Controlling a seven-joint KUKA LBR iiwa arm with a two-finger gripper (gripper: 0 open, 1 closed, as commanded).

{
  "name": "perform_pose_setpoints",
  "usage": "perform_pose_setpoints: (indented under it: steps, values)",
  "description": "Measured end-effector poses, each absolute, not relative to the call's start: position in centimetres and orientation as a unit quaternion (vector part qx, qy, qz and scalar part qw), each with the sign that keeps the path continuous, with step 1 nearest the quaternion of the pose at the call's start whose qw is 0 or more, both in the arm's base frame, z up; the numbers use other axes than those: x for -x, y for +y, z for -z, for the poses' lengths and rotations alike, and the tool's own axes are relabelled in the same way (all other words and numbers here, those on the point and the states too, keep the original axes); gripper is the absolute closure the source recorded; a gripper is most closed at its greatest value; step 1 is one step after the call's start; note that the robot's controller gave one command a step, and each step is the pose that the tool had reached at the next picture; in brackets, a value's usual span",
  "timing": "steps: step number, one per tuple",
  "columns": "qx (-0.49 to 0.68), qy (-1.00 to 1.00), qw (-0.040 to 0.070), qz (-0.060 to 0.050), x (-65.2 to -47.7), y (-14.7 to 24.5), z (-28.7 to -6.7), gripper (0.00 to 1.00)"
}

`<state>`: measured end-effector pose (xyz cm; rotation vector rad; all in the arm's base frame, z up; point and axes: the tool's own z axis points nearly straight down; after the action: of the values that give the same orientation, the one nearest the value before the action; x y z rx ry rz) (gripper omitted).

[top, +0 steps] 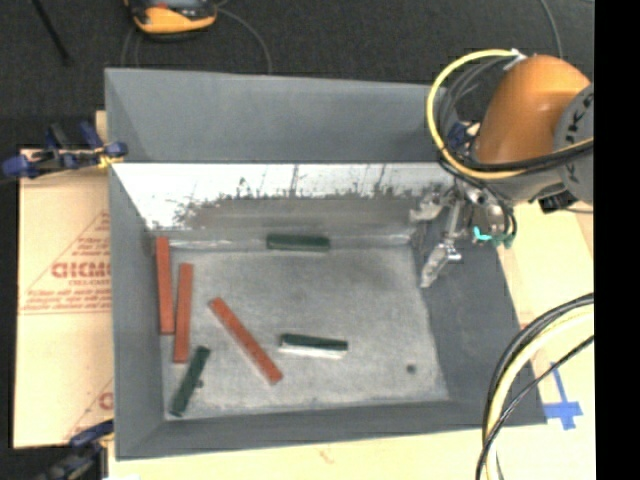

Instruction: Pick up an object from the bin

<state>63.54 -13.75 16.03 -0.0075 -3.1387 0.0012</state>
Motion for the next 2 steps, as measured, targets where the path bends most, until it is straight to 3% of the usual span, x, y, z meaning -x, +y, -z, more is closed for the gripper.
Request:
perform_pose_setpoints:
  steps: [1,2]
  values:
    - [0.002,-1.000,0.001,0.000,-63.5,-13.7,-16.2,0.00]
    - [0.018,-1.000,0.002,0.001,-63.4,-14.0,-20.5,0.00]
